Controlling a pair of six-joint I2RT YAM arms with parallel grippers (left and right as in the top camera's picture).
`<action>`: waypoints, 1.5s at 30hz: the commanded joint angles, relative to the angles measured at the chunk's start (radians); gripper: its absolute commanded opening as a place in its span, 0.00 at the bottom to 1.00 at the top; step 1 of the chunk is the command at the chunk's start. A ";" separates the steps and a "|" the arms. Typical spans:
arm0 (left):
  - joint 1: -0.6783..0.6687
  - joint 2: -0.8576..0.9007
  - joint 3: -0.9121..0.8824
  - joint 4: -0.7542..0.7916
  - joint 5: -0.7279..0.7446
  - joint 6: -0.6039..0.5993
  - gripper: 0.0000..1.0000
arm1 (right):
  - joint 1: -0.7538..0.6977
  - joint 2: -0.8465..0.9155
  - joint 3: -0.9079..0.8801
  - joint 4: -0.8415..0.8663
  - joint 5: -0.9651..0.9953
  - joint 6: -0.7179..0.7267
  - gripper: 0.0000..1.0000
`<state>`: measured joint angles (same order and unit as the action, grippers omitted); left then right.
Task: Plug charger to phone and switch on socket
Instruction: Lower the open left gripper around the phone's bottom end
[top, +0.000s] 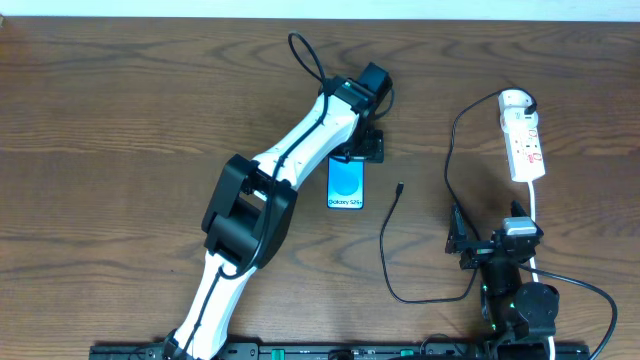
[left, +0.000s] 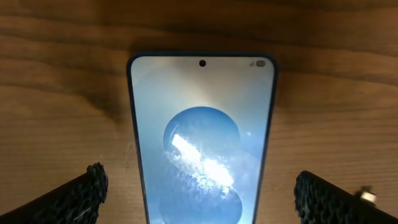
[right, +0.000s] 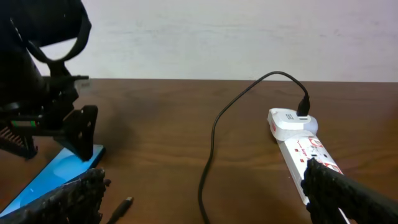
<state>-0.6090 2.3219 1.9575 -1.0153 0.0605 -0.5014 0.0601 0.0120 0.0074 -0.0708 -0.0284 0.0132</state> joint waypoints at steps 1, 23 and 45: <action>0.001 0.013 -0.028 0.009 -0.020 -0.017 0.98 | -0.006 -0.005 -0.002 -0.004 0.004 -0.011 0.99; 0.001 0.085 -0.057 0.049 -0.020 -0.043 0.98 | -0.006 -0.005 -0.002 -0.004 0.004 -0.011 0.99; 0.001 0.085 -0.058 0.049 0.138 -0.047 0.98 | -0.006 -0.005 -0.002 -0.004 0.004 -0.011 0.99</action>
<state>-0.6064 2.3619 1.9083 -0.9657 0.0940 -0.5282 0.0601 0.0120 0.0071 -0.0708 -0.0284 0.0132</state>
